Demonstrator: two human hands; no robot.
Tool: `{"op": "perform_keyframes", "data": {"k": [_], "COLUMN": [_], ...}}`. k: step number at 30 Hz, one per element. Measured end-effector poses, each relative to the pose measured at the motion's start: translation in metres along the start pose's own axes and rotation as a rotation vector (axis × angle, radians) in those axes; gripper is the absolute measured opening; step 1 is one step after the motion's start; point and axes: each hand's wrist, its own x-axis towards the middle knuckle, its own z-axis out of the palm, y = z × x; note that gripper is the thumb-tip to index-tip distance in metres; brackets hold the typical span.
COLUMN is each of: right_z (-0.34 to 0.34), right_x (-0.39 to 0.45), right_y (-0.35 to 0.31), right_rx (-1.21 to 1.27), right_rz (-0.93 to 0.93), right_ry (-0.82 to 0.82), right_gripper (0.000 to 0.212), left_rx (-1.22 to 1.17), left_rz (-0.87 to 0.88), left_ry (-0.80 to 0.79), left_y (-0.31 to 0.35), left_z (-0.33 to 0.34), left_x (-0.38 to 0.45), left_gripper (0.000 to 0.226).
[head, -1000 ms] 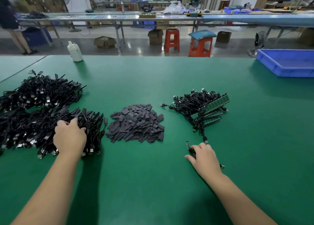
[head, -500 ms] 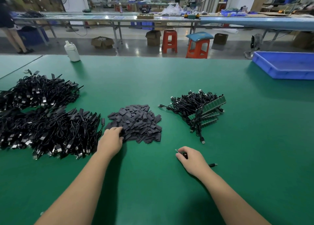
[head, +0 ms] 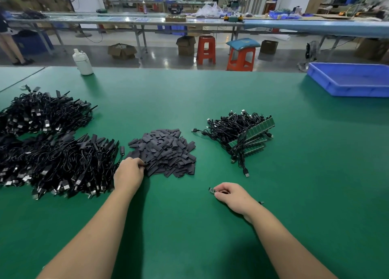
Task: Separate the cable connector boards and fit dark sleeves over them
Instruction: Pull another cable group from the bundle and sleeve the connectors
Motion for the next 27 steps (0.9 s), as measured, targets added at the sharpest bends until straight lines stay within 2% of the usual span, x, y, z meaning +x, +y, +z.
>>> {"op": "perform_keyframes", "data": {"k": [3, 5, 9, 14, 18, 20, 24, 27], "right_z": [-0.001, 0.000, 0.002, 0.003, 0.003, 0.003, 0.006, 0.008], "right_x": [-0.001, 0.000, 0.002, 0.007, 0.008, 0.008, 0.008, 0.006], "right_y": [0.001, 0.001, 0.000, 0.000, -0.002, -0.003, -0.008, -0.015], "right_rx": [-0.028, -0.056, -0.079, -0.082, -0.196, -0.203, -0.134, 0.020], "right_rz": [-0.007, -0.007, 0.000, 0.008, 0.003, -0.006, 0.007, 0.041], "right_ry": [-0.003, 0.016, 0.023, 0.042, 0.051, 0.054, 0.078, 0.006], "right_gripper": [0.016, 0.019, 0.022, 0.023, 0.026, 0.025, 0.028, 0.030], "left_rx": [-0.009, -0.050, -0.085, 0.076, 0.039, 0.034, -0.035, -0.103], "left_rz": [0.129, 0.226, 0.388, 0.691, 0.744, 0.762, 0.731, 0.782], "left_ry": [0.196, 0.223, 0.042, -0.121, -0.165, -0.160, -0.031, 0.073], "left_y": [0.005, 0.016, 0.049, 0.066, 0.064, 0.064, 0.072, 0.086], "left_z": [-0.003, -0.004, 0.004, 0.032, 0.040, 0.039, 0.031, 0.031], "left_x": [-0.013, -0.025, -0.053, -0.082, -0.084, -0.084, -0.093, -0.106], "left_gripper": [0.012, 0.009, 0.004, 0.009, 0.019, 0.017, 0.009, 0.005]}}
